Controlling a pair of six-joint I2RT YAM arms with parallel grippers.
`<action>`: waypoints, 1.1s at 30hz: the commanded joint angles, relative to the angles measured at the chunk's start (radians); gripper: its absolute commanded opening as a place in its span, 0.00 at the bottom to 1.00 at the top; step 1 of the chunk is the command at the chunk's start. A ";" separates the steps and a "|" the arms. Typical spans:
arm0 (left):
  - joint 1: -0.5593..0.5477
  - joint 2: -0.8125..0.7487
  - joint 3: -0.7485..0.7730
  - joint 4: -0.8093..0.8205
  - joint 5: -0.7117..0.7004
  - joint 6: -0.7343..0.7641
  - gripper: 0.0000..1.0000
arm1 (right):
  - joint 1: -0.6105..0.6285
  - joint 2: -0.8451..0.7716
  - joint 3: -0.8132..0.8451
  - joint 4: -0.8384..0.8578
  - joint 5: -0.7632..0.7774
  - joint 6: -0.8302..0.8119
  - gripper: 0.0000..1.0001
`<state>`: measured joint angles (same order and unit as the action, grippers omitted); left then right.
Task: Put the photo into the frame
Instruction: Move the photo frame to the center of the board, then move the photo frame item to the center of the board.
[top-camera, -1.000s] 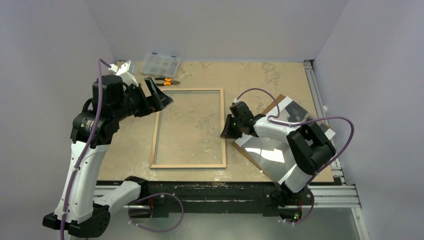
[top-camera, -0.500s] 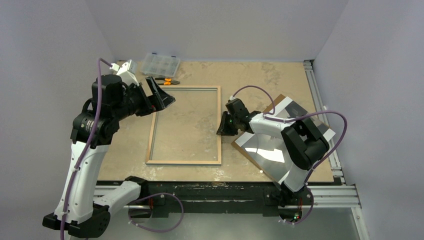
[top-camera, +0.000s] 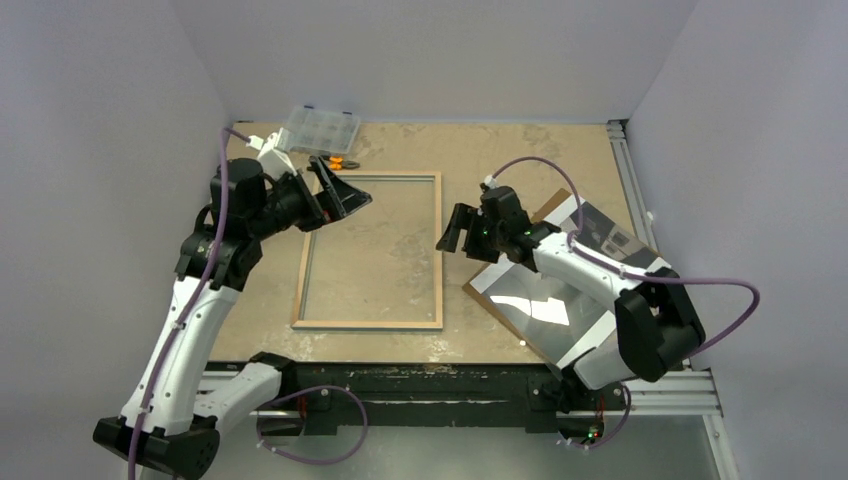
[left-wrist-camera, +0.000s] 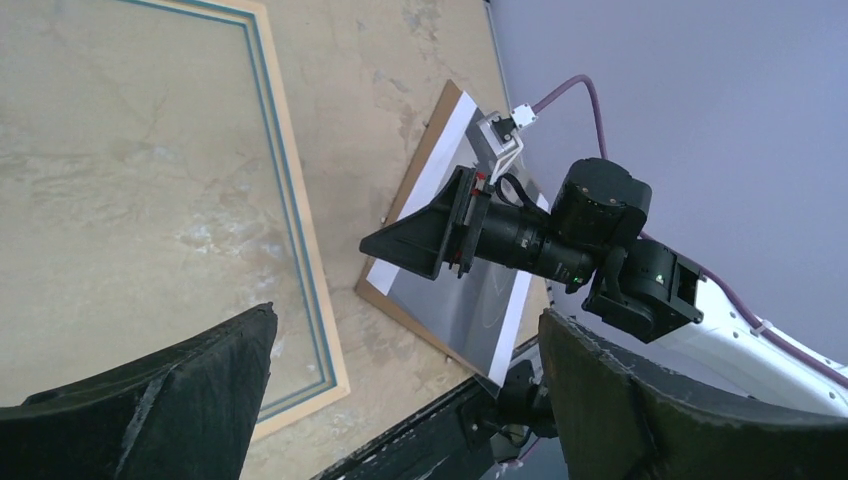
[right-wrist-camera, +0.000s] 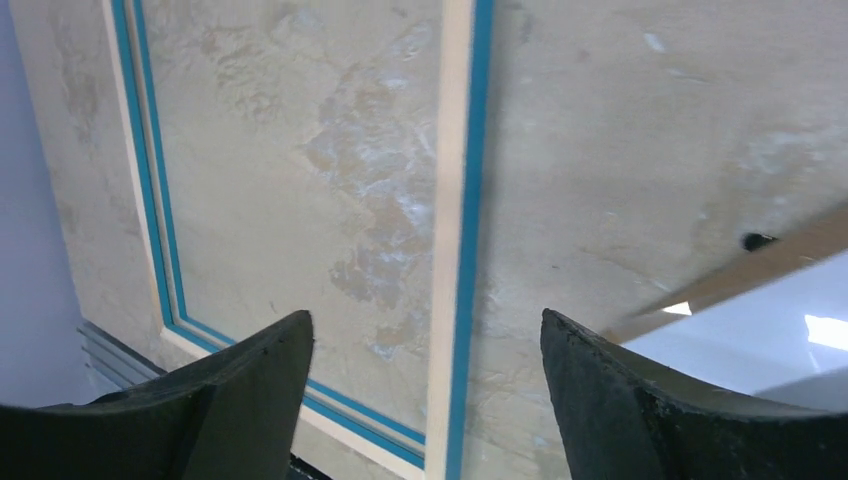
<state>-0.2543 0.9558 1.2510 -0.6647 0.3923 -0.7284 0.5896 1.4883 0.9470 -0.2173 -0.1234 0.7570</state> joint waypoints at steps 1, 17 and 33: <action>0.006 0.017 -0.109 0.260 0.129 -0.105 1.00 | -0.123 -0.084 -0.099 -0.004 -0.073 0.012 0.83; -0.197 0.274 -0.212 0.367 0.083 -0.212 1.00 | -0.320 -0.406 -0.243 -0.248 -0.006 -0.030 0.99; -0.549 0.726 0.099 0.122 -0.150 -0.132 0.97 | -0.454 -0.405 -0.156 -0.619 0.264 0.019 0.99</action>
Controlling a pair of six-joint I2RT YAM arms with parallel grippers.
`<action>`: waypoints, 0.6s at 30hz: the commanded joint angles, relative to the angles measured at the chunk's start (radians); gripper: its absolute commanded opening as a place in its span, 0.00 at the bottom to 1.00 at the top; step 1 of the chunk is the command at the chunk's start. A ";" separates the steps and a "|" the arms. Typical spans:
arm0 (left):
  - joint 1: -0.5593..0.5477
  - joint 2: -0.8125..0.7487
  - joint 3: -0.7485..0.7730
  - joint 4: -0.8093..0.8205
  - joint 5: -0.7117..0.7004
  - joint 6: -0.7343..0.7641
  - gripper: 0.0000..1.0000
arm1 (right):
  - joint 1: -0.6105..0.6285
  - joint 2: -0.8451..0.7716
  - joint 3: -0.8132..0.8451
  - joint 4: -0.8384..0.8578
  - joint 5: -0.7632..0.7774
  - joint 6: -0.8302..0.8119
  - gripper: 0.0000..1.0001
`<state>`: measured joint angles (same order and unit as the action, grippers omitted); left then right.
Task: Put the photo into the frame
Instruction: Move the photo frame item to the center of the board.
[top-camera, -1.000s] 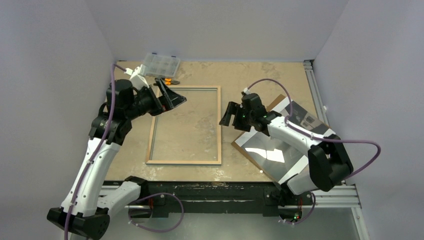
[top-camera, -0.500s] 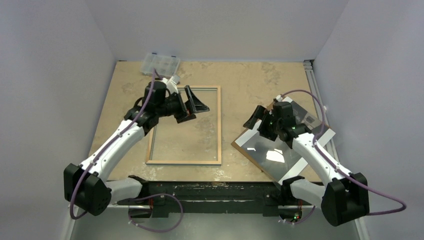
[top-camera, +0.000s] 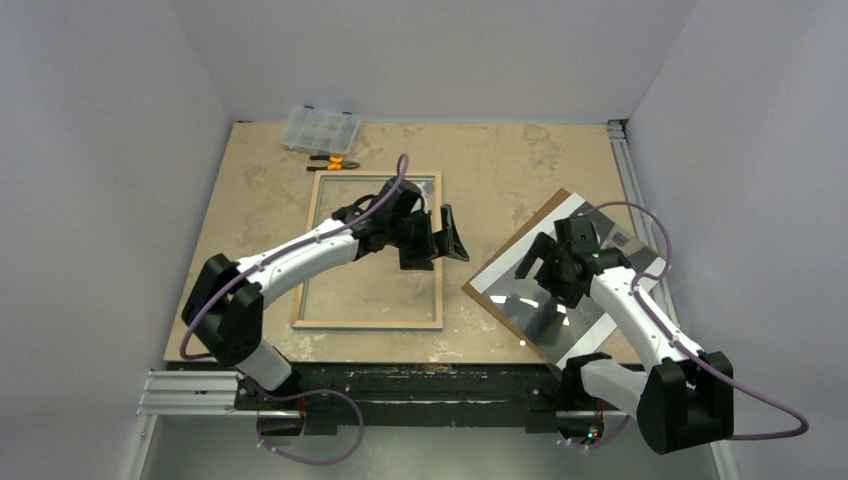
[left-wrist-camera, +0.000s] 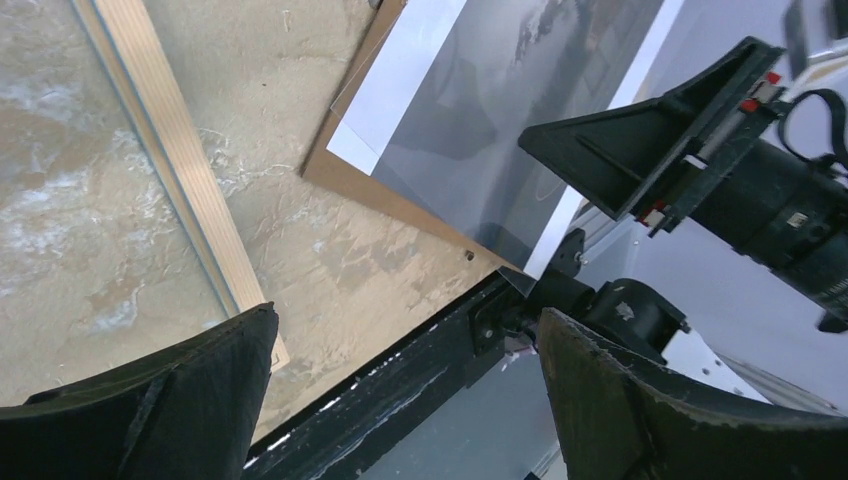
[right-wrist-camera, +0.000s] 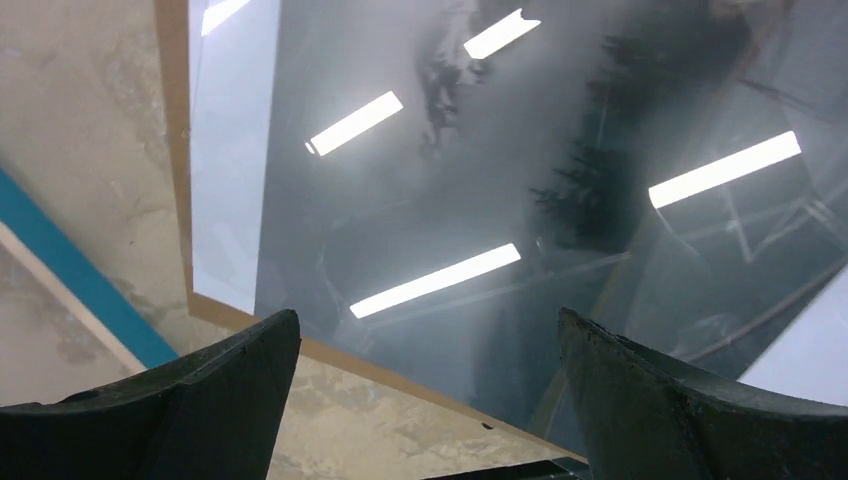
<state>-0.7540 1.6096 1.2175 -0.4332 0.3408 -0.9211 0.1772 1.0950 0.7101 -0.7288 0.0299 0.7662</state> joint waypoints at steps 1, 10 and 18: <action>-0.062 0.096 0.166 -0.137 -0.120 0.074 0.97 | -0.061 -0.014 0.090 -0.119 0.123 0.005 0.99; -0.144 0.248 0.362 -0.269 -0.262 0.173 0.96 | -0.291 -0.006 0.133 -0.176 0.203 -0.061 0.99; -0.154 0.314 0.394 -0.215 -0.273 0.203 0.96 | -0.444 0.050 0.113 -0.150 0.239 -0.064 0.99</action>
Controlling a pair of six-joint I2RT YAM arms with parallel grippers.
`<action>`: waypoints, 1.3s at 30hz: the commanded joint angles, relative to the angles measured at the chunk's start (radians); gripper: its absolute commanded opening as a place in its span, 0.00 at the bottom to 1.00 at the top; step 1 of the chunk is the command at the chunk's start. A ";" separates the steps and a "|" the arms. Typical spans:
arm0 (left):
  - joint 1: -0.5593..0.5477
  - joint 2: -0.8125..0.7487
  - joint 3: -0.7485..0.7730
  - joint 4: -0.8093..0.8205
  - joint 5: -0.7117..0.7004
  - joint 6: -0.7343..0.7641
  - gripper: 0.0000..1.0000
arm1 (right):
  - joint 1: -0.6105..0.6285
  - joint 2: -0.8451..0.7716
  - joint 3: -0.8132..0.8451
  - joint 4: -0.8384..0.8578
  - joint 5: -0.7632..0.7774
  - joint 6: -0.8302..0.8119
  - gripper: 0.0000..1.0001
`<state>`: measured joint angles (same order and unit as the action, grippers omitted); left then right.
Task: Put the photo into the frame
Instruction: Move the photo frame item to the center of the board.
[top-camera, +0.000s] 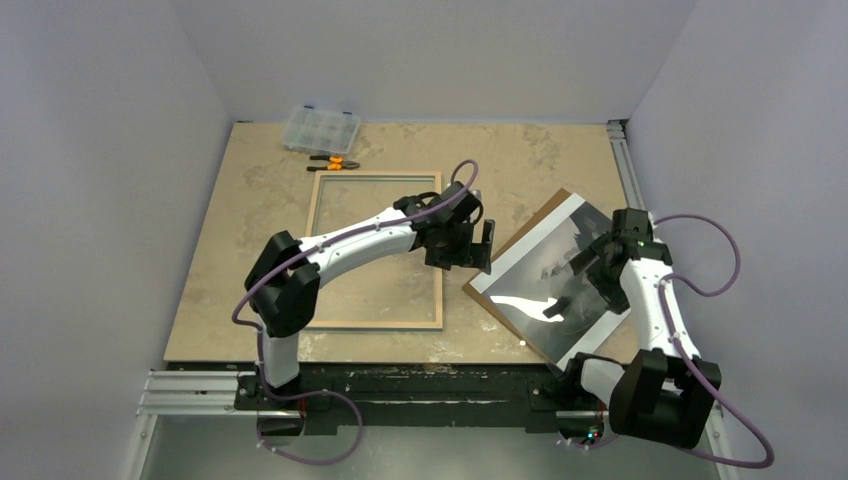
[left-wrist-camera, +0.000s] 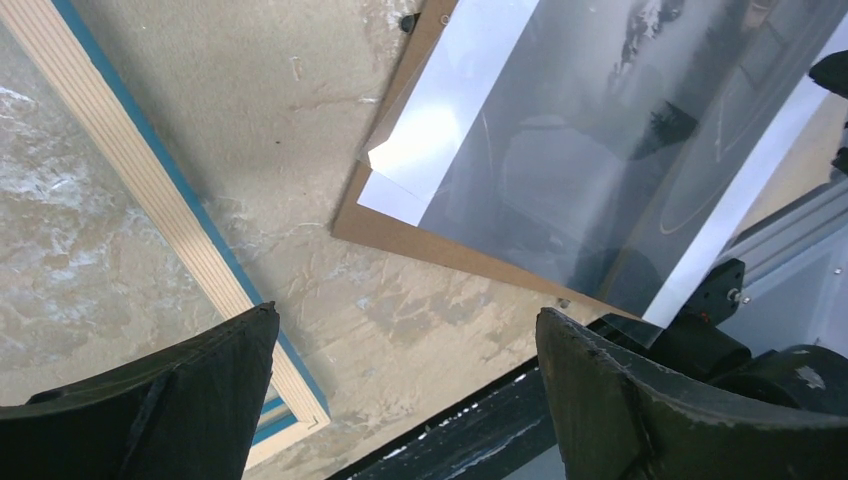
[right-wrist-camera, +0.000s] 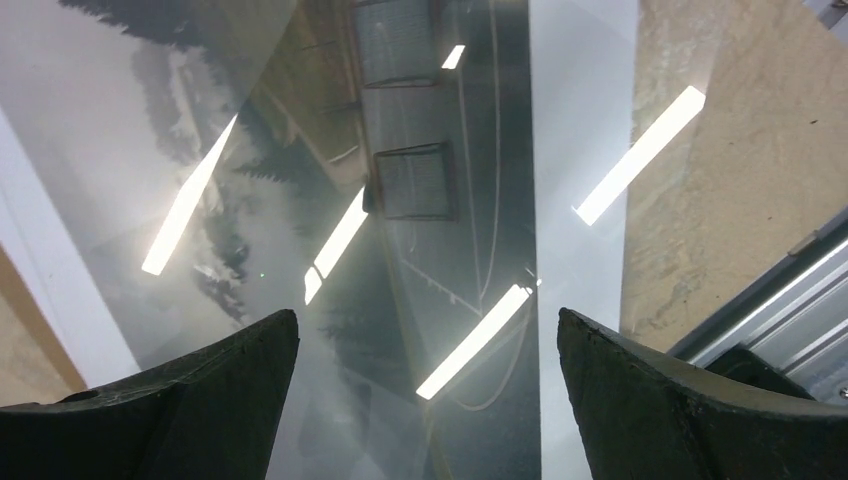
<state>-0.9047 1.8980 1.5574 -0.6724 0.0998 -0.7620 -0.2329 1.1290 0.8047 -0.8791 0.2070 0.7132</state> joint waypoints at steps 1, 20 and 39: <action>-0.003 0.037 0.063 0.026 -0.033 0.049 0.96 | -0.044 0.015 0.007 0.013 0.075 -0.006 0.99; -0.040 0.211 0.213 -0.027 -0.095 0.127 0.95 | -0.178 0.055 -0.120 0.136 0.096 0.049 0.99; -0.033 0.083 0.149 -0.016 -0.147 0.167 0.96 | -0.178 0.215 -0.207 0.402 -0.155 -0.037 0.98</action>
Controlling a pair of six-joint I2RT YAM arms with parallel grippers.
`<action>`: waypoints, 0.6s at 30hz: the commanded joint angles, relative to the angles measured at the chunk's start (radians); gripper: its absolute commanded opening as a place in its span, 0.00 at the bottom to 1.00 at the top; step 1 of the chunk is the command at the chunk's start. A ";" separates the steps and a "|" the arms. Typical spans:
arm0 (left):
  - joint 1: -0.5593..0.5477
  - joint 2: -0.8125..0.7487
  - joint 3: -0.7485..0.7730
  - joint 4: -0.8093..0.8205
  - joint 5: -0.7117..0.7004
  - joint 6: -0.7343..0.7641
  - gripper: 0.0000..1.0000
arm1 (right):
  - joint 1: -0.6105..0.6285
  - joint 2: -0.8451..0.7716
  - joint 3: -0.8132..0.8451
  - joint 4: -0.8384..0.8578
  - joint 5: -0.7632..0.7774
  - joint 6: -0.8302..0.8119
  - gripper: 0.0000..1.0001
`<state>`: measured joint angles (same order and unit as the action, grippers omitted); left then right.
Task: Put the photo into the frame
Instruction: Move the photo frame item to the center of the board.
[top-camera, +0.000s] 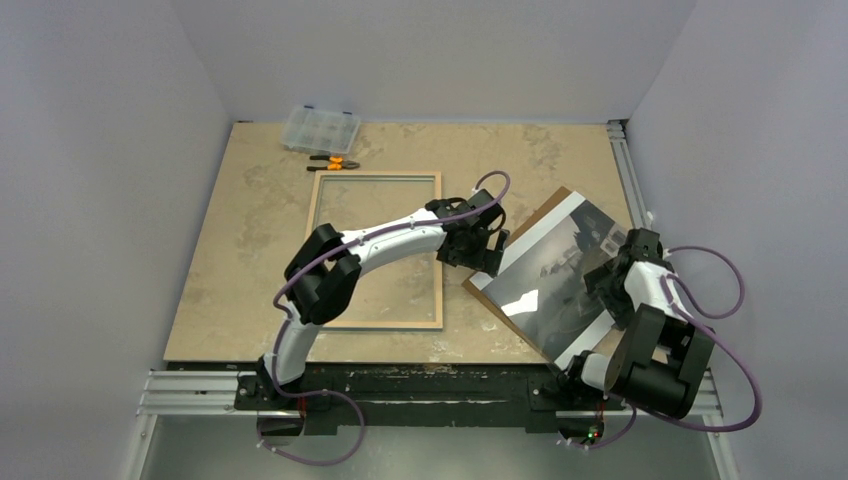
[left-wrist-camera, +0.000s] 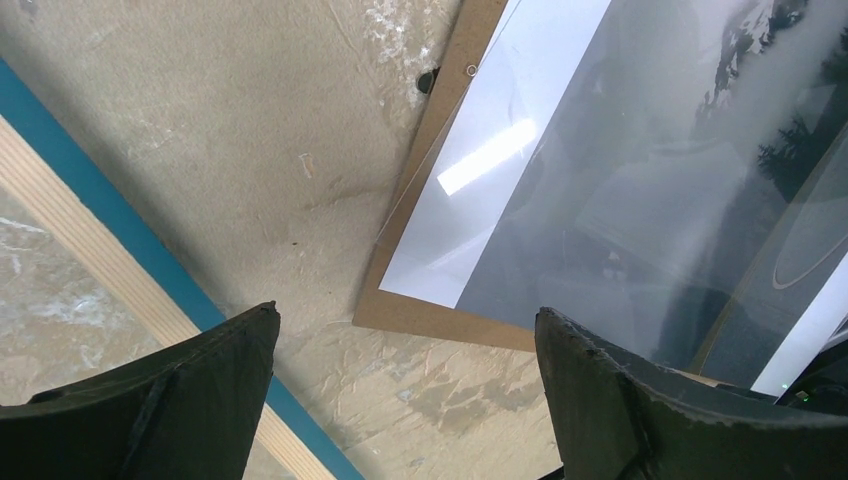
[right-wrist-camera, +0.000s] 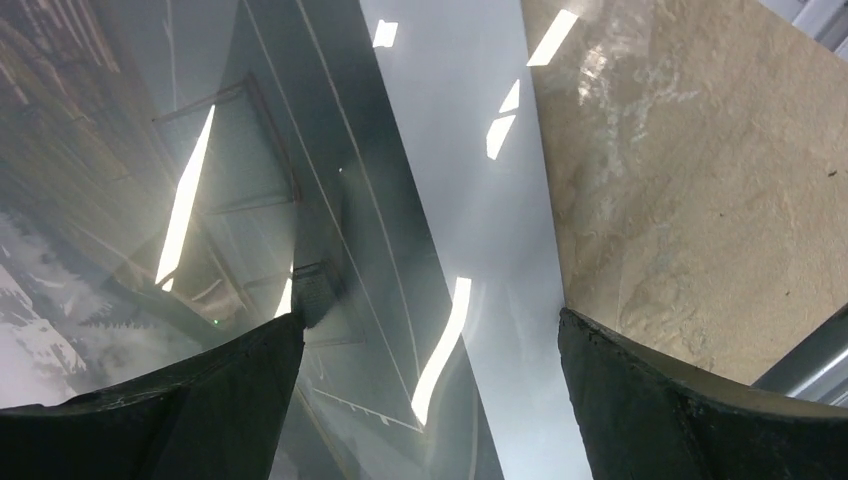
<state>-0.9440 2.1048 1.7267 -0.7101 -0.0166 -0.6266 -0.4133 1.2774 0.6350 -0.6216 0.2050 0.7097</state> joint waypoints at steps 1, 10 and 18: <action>0.008 -0.145 -0.035 0.037 -0.029 0.031 0.96 | 0.003 0.085 -0.034 0.158 -0.184 -0.034 0.98; 0.022 -0.231 -0.076 0.075 -0.017 0.020 0.96 | 0.114 0.200 0.047 0.184 -0.242 -0.064 0.98; 0.031 -0.248 -0.102 0.075 -0.013 0.014 0.96 | 0.337 0.326 0.209 0.152 -0.145 -0.077 0.98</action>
<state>-0.9226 1.8996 1.6417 -0.6525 -0.0242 -0.6231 -0.1581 1.4982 0.8104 -0.5522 0.1761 0.6048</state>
